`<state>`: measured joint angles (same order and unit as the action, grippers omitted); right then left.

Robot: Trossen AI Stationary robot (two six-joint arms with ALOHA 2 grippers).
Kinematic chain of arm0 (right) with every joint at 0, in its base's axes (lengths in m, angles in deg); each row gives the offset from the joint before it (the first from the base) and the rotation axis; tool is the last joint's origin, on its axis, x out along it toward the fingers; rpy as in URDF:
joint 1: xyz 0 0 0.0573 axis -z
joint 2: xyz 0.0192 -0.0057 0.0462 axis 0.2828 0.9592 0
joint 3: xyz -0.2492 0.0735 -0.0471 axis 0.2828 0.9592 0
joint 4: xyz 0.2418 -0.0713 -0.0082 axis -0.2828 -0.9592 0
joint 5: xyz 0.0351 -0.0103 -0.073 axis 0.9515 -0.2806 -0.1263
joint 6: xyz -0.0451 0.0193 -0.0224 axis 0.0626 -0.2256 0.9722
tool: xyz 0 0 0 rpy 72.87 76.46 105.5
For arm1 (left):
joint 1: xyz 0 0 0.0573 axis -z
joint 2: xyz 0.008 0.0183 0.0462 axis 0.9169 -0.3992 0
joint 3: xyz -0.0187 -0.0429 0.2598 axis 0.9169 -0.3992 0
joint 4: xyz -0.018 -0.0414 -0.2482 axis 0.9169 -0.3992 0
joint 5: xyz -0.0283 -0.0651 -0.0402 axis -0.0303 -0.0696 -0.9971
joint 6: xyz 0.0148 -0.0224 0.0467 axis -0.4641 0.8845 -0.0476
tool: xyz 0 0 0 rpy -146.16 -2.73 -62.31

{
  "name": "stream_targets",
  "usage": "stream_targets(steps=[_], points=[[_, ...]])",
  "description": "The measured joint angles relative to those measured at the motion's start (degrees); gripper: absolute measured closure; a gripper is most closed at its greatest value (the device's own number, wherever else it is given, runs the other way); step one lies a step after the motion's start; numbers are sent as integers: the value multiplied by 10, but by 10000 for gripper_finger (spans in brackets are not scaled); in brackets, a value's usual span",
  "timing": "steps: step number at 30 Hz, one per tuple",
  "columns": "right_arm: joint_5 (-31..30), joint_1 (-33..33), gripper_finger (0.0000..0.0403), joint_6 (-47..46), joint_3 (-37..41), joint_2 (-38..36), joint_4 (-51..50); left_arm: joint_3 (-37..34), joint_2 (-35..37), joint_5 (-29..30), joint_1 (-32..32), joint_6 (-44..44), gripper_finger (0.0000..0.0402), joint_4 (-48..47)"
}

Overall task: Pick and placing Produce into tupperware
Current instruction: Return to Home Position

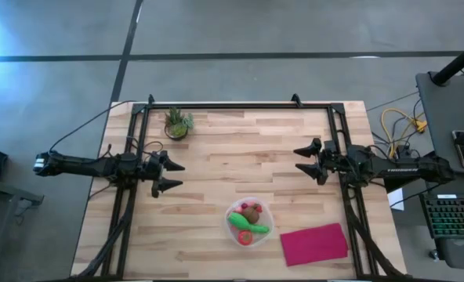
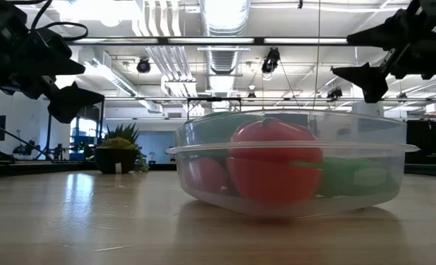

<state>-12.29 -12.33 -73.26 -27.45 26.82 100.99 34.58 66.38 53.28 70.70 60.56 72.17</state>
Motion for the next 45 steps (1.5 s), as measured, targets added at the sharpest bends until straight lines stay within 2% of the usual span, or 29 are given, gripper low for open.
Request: stream_targets(steps=[8, 13, 19, 32, 36, 45], points=[[7, -71, 76, -42, 11, 1, -6, 0, -17, 0, 0, -2, 102, 1], [-39, -100, 76, -12, 11, -11, 23, 0, -30, 0, 0, -1, 102, 1], [-43, -101, 76, 10, 10, -54, 18, 0, -39, 0, 0, -1, 102, 1], [-70, -101, 76, 14, 10, -163, -120, 0, -43, 0, 0, 0, 102, 2], [-83, -101, 76, 18, 10, -164, -137, 0, -45, 0, 0, 0, 102, 2], [-84, -101, 76, 100, 10, -160, -136, 0, -46, 0, 0, 0, 102, 3]])
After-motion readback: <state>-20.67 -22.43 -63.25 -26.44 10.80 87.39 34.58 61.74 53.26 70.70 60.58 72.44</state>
